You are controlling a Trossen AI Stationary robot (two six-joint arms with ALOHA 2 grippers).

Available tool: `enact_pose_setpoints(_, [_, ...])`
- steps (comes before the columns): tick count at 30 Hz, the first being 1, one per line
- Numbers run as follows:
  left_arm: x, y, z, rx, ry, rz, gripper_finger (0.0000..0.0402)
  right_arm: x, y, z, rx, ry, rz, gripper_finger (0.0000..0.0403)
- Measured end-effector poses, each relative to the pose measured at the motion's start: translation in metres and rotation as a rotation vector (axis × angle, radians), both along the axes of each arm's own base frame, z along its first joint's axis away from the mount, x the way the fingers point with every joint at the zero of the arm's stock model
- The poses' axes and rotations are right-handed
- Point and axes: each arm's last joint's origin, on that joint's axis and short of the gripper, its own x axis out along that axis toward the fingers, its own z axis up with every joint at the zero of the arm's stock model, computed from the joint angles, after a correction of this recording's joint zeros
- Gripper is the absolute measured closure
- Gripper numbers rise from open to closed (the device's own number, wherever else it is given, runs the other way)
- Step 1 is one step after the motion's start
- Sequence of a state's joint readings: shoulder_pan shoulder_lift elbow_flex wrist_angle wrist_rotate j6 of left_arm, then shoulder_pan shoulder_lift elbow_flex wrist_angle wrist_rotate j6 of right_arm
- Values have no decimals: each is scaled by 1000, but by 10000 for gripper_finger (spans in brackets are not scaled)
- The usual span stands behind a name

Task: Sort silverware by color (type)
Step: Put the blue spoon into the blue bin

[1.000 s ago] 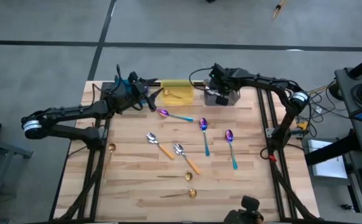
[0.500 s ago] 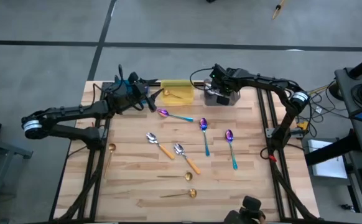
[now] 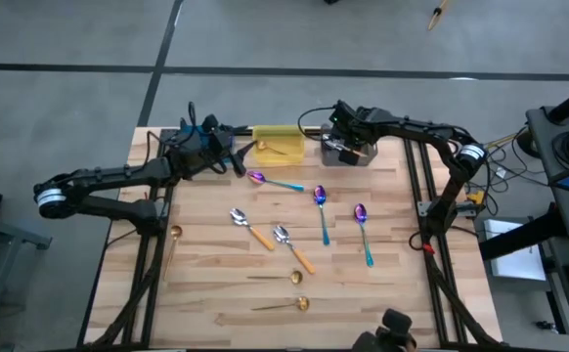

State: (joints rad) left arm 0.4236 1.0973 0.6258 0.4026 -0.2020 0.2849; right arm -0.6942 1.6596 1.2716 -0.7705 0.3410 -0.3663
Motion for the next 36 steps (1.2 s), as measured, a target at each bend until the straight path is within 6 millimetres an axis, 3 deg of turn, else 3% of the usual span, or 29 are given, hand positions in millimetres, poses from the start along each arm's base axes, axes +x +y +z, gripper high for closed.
enact_pose_setpoints(10, [-3,-1,-18,-163,111,17,194,-2,6,17,-23,-137,-130,333])
enact_pose_setpoints(18, [-9,-4,-36,-319,238,53,194,5,26,38,-11,-288,-164,339])
enact_pose_setpoints(31, [-24,-11,-60,-546,432,128,194,35,66,45,75,-415,5,337])
enact_pose_setpoints(36, [-27,-16,-66,-653,479,78,194,45,76,47,97,-477,55,331])
